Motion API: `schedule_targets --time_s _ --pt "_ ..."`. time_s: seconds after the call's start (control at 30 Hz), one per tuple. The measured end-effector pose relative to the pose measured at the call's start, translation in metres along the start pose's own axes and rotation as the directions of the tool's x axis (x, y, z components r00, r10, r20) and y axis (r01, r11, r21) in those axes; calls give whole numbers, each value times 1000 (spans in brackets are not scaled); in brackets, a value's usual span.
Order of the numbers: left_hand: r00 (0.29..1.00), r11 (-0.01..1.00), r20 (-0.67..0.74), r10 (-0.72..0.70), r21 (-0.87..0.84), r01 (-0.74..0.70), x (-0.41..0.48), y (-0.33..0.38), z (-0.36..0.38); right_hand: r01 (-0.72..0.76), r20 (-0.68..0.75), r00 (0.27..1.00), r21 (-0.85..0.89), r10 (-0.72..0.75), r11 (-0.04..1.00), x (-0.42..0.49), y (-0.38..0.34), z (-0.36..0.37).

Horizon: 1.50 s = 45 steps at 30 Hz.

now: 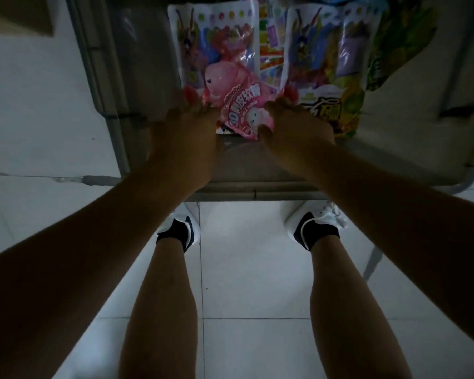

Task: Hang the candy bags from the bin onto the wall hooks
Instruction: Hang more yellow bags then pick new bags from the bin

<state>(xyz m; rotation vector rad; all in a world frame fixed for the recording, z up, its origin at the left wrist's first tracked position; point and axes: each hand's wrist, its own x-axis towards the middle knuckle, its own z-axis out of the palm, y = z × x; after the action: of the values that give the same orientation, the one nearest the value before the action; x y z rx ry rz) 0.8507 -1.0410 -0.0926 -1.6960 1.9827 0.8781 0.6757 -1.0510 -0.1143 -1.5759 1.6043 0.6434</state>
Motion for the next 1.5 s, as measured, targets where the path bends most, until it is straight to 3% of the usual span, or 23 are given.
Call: schedule_targets --time_s 0.17,0.47,0.63,0.8,1.0,1.27,1.5 --pt "999 997 31 -40 -59 42 12 1 20 -108 -92 987 240 133 965 38 21 10" --pt "997 998 44 -63 -14 63 41 -2 29 164 -187 974 192 -128 968 91 3 18" --pt "994 997 72 -81 10 80 53 -17 32 102 -109 991 287 -74 952 120 -13 34" --pt "992 994 87 -89 63 84 59 -22 34 157 -199 973 193 -118 968 128 -13 40" --pt "993 994 59 -101 56 97 56 -20 35 159 -54 987 224 -151 962 126 -9 52" --pt "995 993 44 -87 80 83 47 -21 31 181 -117 981 246 -156 952 97 13 58" --pt "997 995 25 -79 69 77 51 -17 34 209 6 978 90 -210 974 98 9 51"
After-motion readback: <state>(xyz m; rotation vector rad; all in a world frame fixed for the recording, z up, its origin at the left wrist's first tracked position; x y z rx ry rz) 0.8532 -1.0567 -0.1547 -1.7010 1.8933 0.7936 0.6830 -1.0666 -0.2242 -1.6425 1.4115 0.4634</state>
